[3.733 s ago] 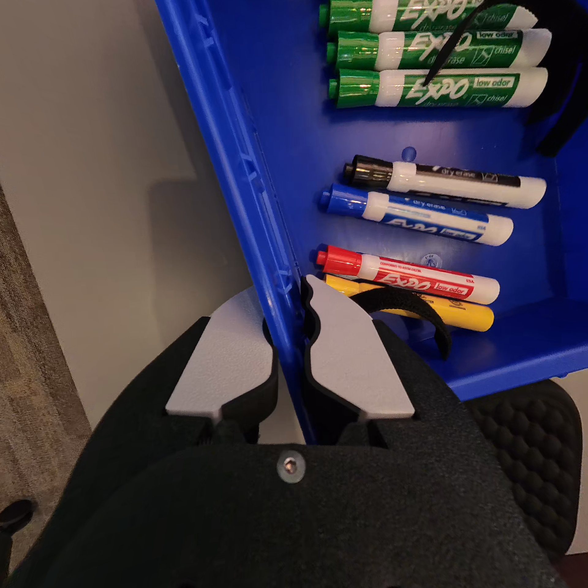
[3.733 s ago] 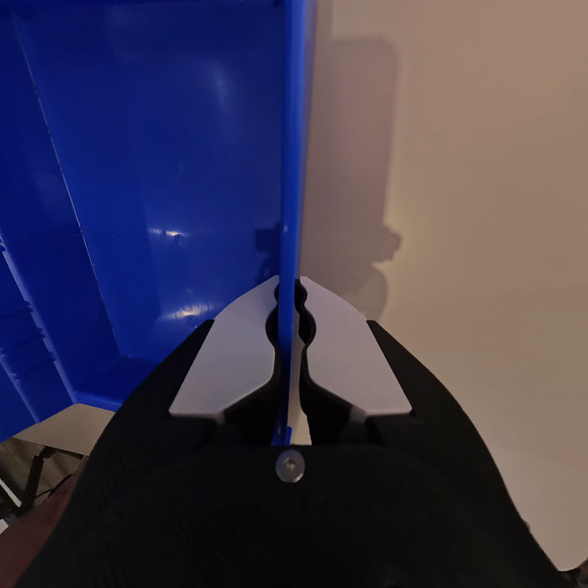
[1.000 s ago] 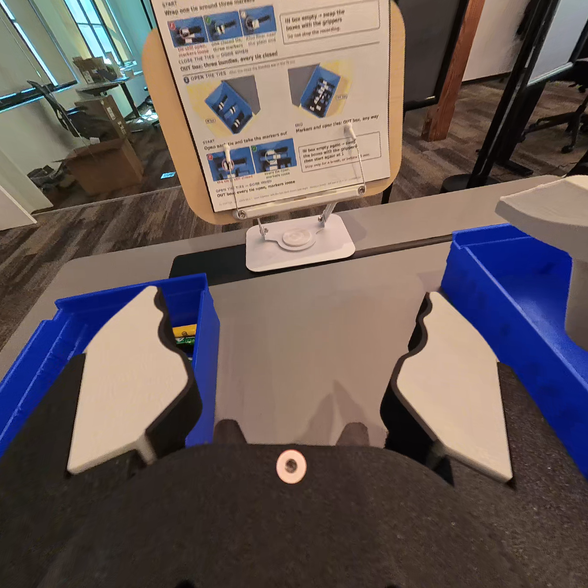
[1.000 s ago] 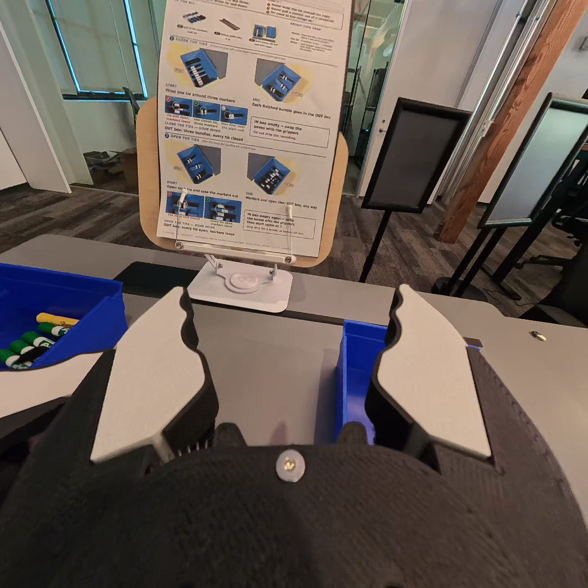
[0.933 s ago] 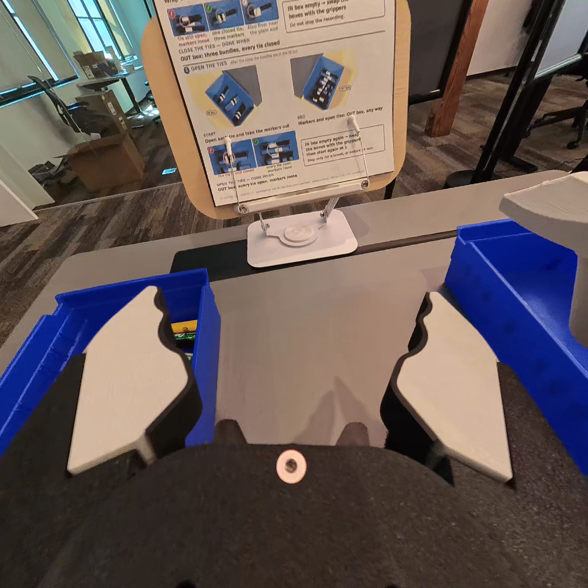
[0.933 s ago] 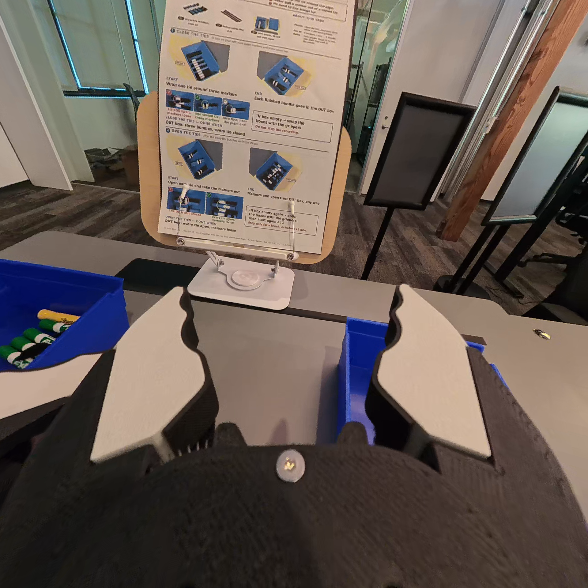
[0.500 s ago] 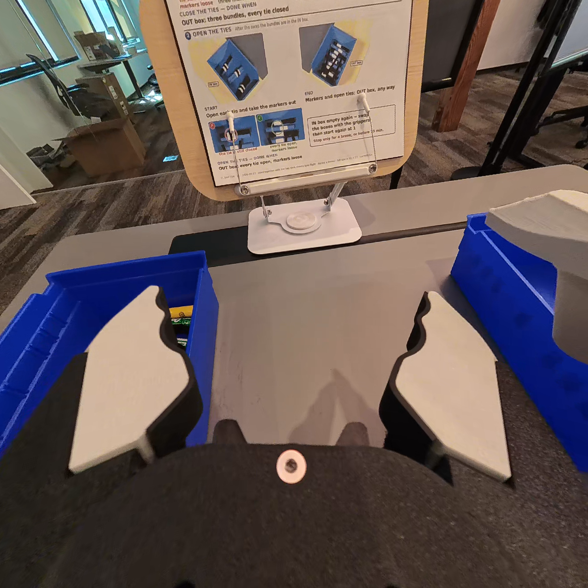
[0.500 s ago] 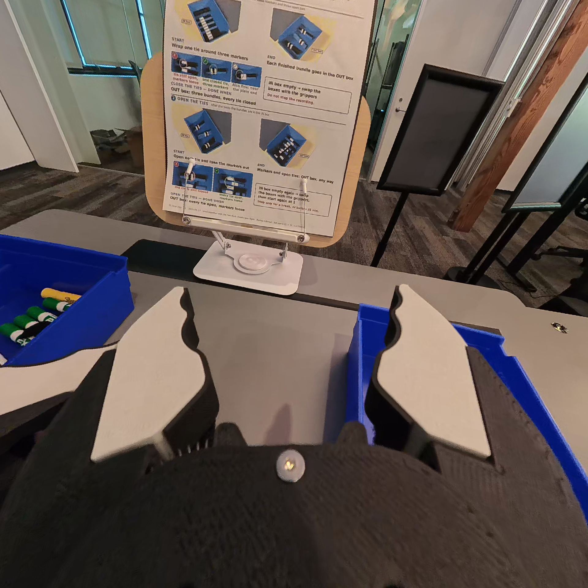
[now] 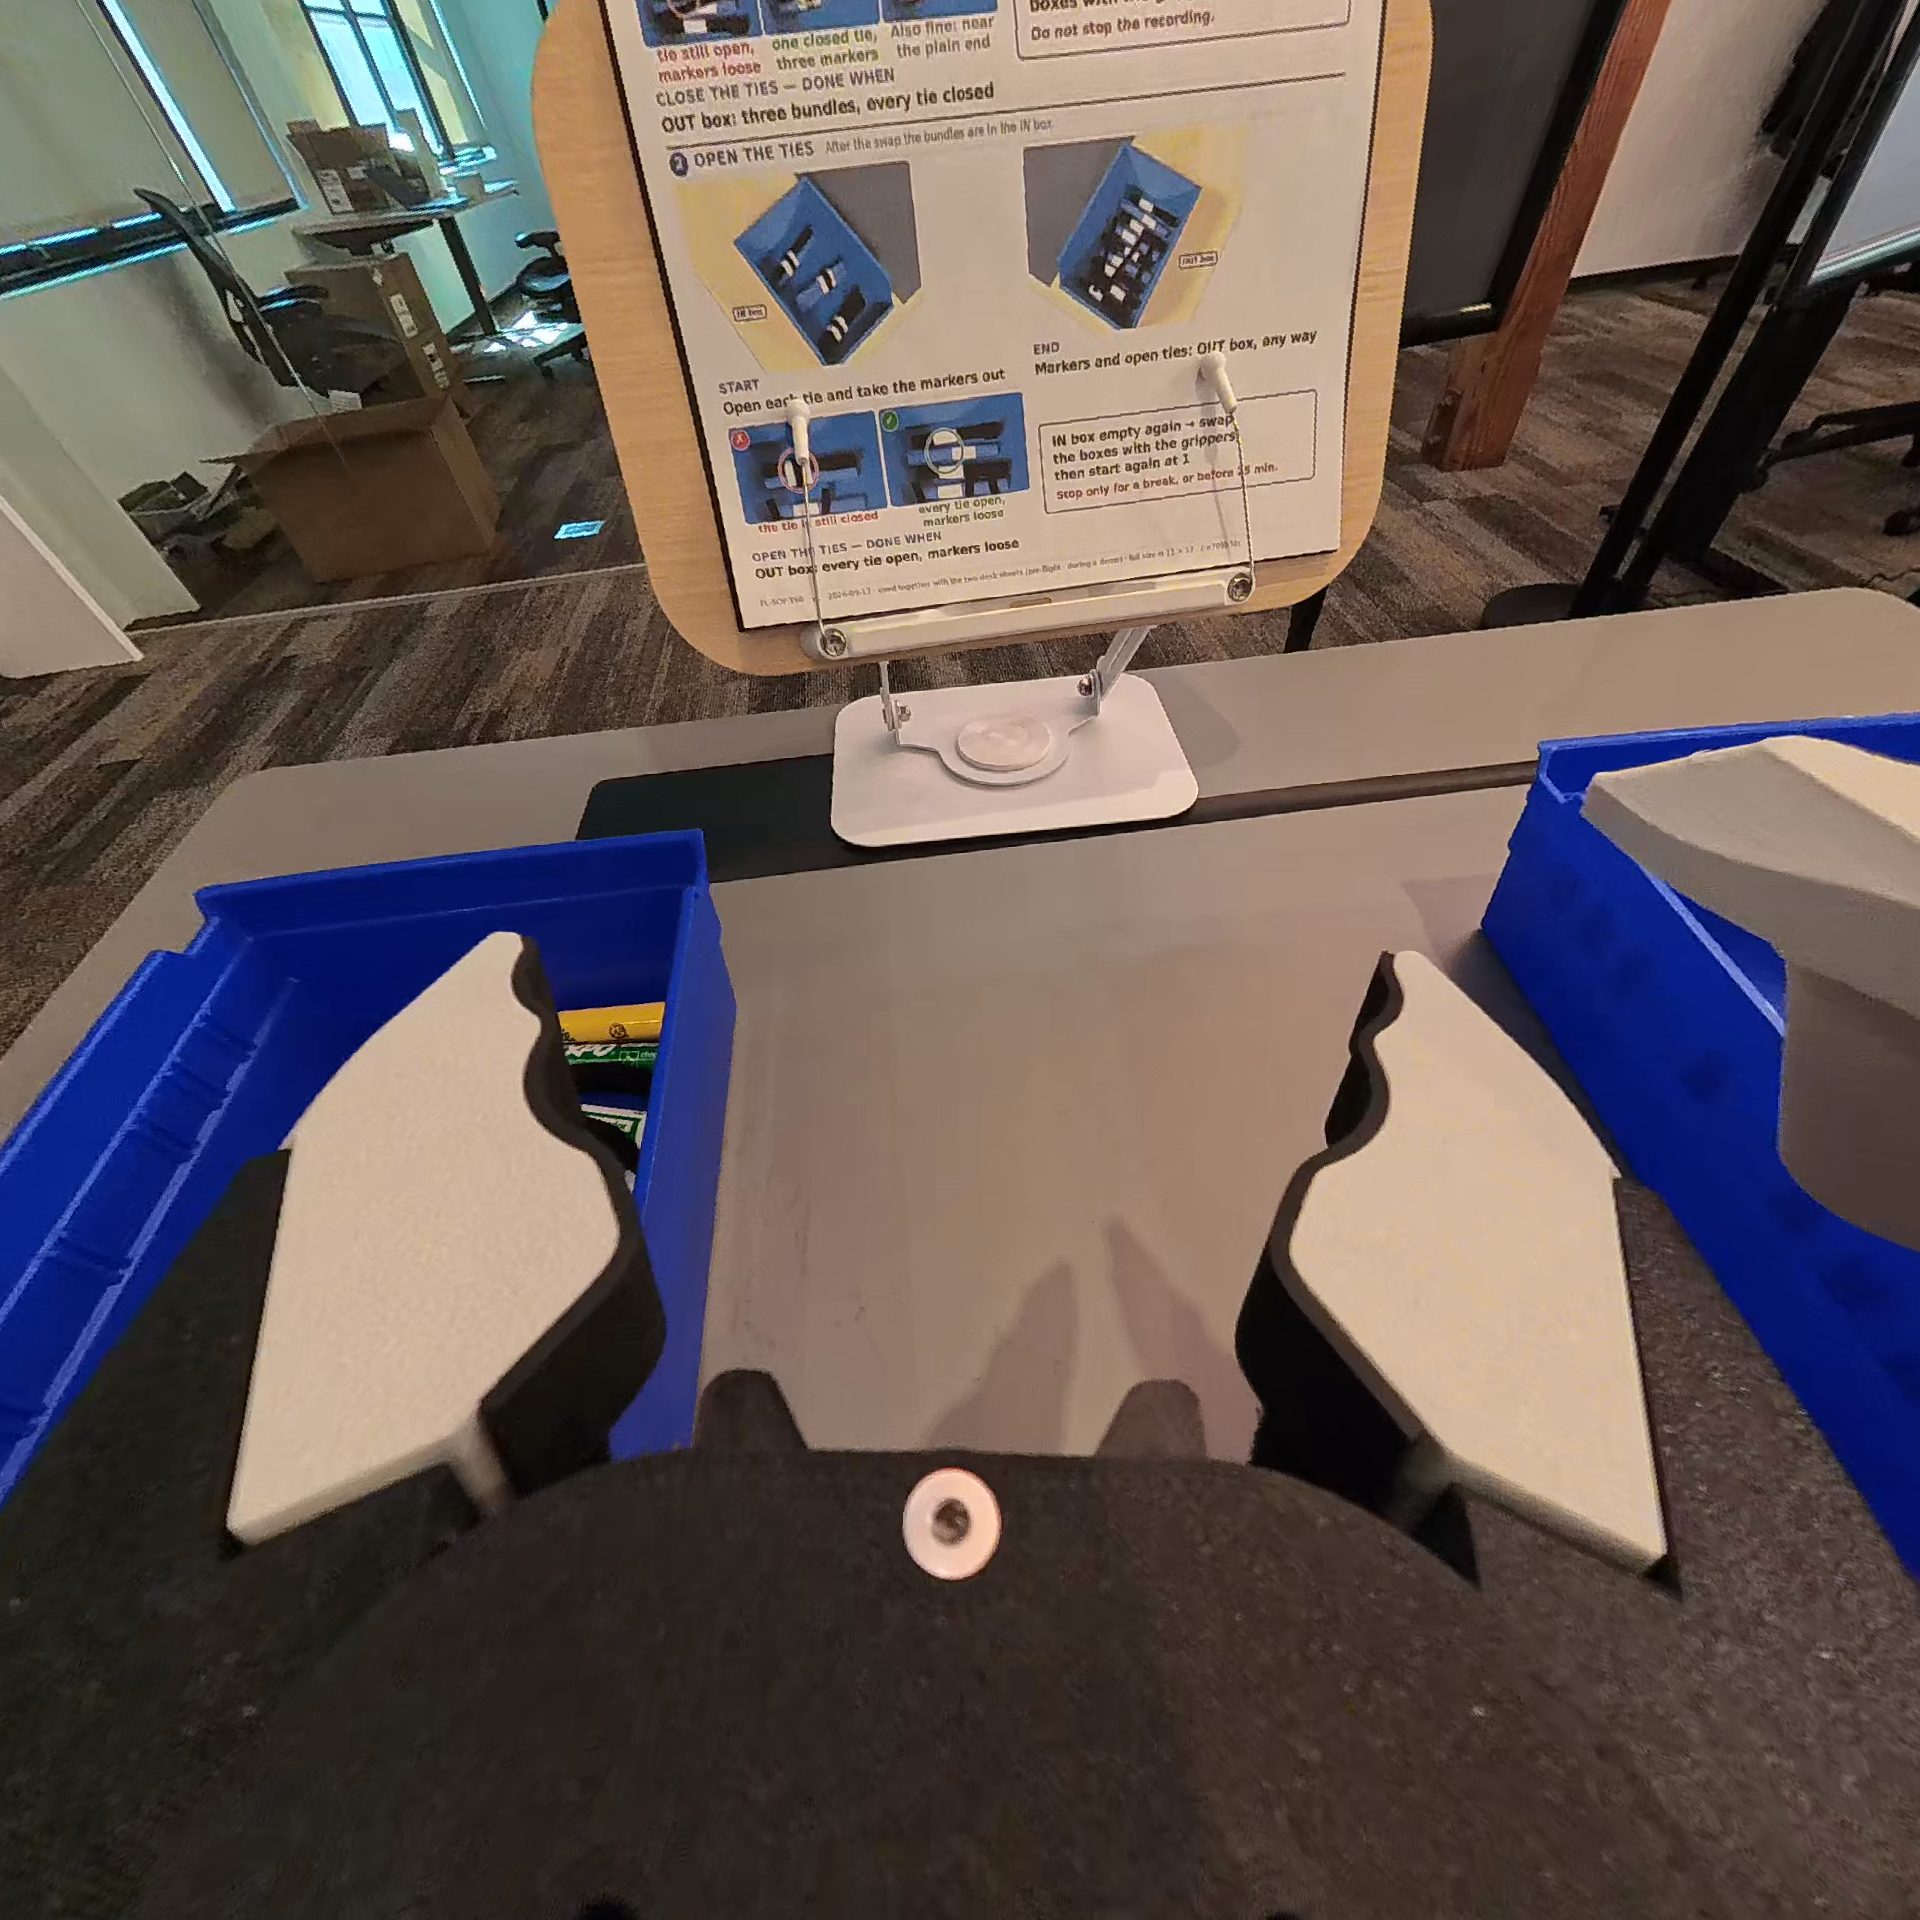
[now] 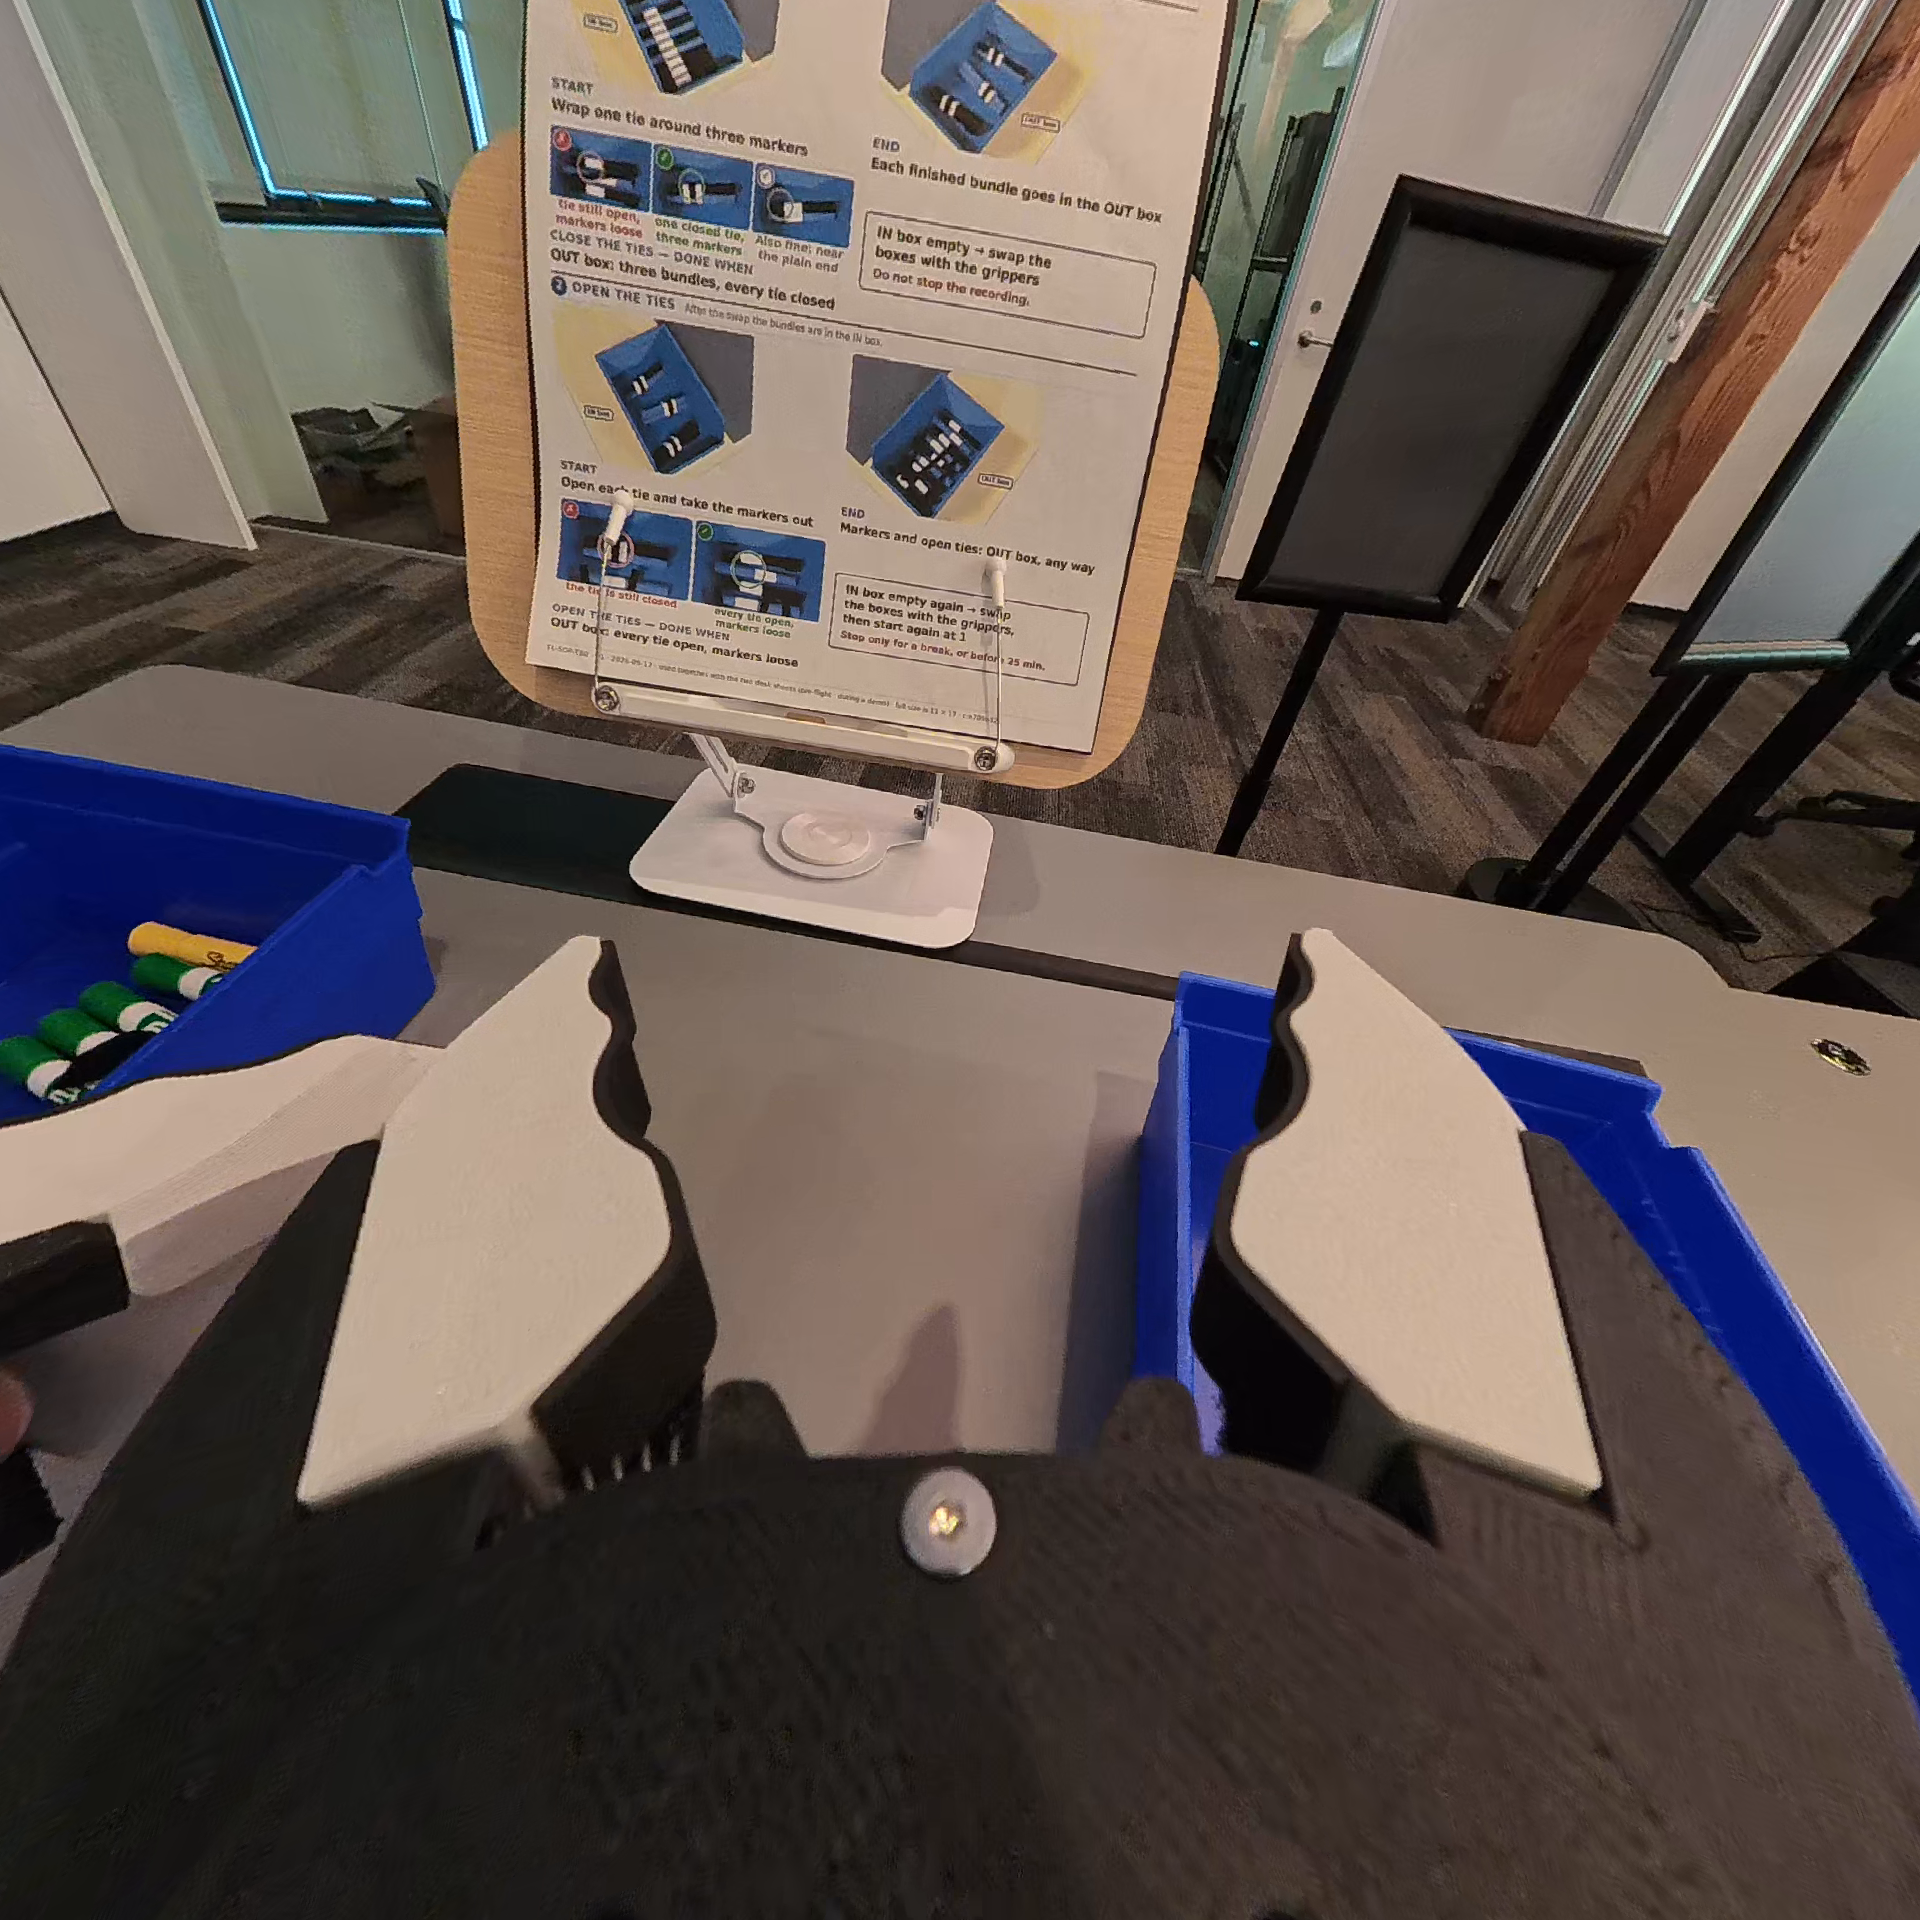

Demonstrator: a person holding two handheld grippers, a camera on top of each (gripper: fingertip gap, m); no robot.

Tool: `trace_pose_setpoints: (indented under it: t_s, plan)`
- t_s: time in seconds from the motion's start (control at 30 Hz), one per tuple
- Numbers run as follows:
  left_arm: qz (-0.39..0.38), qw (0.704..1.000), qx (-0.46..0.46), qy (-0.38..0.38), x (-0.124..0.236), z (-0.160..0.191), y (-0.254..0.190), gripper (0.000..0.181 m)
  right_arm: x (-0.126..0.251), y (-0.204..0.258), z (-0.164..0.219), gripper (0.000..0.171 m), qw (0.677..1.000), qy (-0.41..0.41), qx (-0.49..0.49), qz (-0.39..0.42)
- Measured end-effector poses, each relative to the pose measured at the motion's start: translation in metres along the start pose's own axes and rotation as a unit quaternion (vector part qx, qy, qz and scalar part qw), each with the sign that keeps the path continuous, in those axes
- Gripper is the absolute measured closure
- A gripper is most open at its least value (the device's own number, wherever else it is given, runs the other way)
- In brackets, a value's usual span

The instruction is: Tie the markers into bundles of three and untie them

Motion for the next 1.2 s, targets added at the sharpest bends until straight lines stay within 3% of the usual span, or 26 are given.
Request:
trace_pose_setpoints:
  t_s: [0.87,1.2]
  plan:
    - [-0.003,1.0,0.009,0.015,-0.002,0.009,0.007,0.043,-0.006,0.005,0.013,0.055,1.0,0.024,-0.007,-0.007]
    - [0.014,0.993,0.017,0.113,-0.02,0.051,0.001,0.048,-0.023,0.01,0.053,0.054,0.994,0.107,-0.024,-0.028]
Point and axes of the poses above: each gripper's, where its closed fingertips meet, x back along the fingers, z out of its underside, y = z × x across the jaws, the point moved 8 cm from there along x, back along the fingers
